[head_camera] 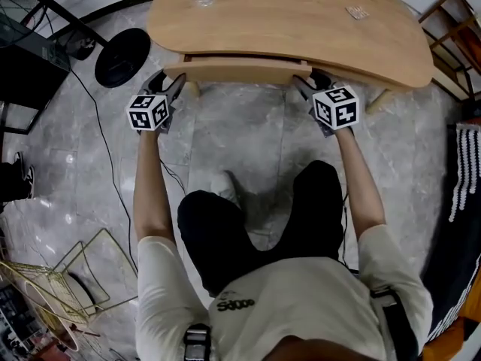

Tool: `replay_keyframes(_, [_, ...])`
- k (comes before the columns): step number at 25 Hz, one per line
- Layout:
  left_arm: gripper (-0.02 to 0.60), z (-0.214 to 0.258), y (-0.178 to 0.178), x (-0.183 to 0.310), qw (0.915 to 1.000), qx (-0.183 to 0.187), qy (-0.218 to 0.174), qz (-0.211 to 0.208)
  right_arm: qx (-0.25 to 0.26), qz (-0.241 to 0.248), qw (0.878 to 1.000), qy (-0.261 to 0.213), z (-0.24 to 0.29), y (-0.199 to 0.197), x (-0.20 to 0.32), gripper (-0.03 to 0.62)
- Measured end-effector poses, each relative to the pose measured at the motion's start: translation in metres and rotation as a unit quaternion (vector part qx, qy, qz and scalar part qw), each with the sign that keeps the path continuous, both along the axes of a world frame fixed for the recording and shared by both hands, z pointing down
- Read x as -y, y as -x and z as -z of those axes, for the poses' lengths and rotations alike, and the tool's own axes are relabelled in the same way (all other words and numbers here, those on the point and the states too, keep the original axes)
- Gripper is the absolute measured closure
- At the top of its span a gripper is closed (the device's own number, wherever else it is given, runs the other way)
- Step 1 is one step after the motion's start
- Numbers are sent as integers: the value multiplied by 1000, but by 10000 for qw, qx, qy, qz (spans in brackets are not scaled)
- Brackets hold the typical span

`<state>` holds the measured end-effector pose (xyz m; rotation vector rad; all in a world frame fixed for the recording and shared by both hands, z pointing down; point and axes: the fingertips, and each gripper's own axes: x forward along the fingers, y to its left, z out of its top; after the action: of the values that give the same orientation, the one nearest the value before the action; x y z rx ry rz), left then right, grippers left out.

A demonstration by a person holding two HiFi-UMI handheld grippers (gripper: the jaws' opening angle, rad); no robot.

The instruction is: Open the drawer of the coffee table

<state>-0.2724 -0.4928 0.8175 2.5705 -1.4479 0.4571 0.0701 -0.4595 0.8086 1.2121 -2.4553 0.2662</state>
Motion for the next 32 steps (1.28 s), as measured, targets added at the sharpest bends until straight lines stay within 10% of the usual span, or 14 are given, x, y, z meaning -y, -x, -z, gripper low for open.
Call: replay_keyframes(32, [324,-6,11,-118,9988,17,286,405,-10,469,9986,226,-5,8,-116,442])
